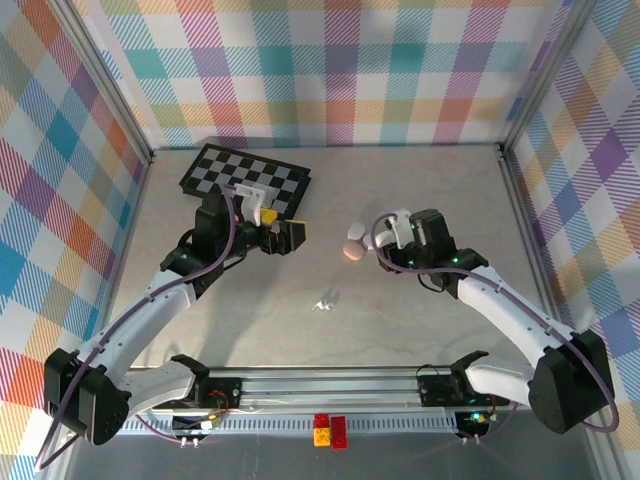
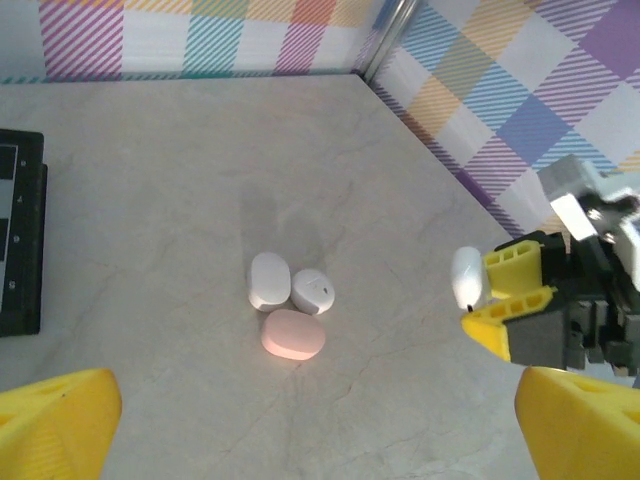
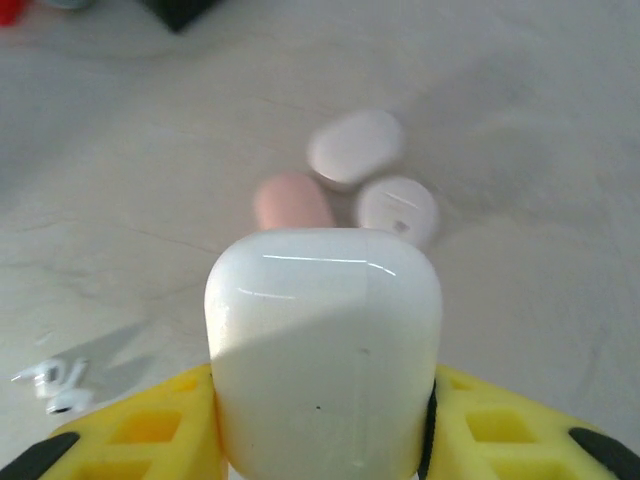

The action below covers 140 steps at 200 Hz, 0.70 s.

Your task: Insert wireless bluetooth earbuds into charging case

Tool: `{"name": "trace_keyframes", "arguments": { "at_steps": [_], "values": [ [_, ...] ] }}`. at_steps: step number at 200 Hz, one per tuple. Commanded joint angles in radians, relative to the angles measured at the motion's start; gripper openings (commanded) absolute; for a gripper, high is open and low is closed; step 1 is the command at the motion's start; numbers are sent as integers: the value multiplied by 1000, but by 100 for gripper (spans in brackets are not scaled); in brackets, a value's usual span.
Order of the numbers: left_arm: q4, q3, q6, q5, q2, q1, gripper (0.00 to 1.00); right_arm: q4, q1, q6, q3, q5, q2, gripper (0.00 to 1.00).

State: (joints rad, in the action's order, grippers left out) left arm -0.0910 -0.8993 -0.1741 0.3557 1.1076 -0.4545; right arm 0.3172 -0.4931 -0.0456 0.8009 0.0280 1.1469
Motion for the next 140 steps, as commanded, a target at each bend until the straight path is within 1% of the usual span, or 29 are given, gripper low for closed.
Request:
{"name": "trace_keyframes", "arguments": {
  "at_steps": [1, 14, 18, 35, 55, 87, 95, 110, 115, 140],
  "values": [
    [-30, -48, -83, 22, -1, 10, 100, -28, -51, -181, 58, 95, -31, 40],
    [-54, -74, -102, 55, 15, 9, 100, -5, -79, -224, 82, 117, -33, 39],
    [-66, -84, -102, 71, 22, 8, 98, 3, -87, -236, 90, 122, -32, 39],
    [-89, -104, -102, 157, 52, 1, 84, 43, -114, -271, 129, 148, -22, 38],
    [-107, -114, -92, 242, 95, -21, 73, 74, -140, -298, 170, 145, 2, 38],
    [-178, -183, -80, 295, 159, -73, 65, 108, -176, -325, 220, 126, 42, 38],
    [-178, -194, -90, 311, 175, -77, 61, 113, -182, -333, 229, 116, 51, 38],
    [-170, -205, -130, 338, 194, -82, 57, 117, -191, -346, 239, 99, 65, 38],
    [-157, -205, -141, 348, 198, -85, 54, 117, -194, -348, 243, 95, 69, 38],
    [-142, -216, -160, 370, 212, -104, 52, 115, -200, -356, 257, 95, 82, 38]
  ]
}}
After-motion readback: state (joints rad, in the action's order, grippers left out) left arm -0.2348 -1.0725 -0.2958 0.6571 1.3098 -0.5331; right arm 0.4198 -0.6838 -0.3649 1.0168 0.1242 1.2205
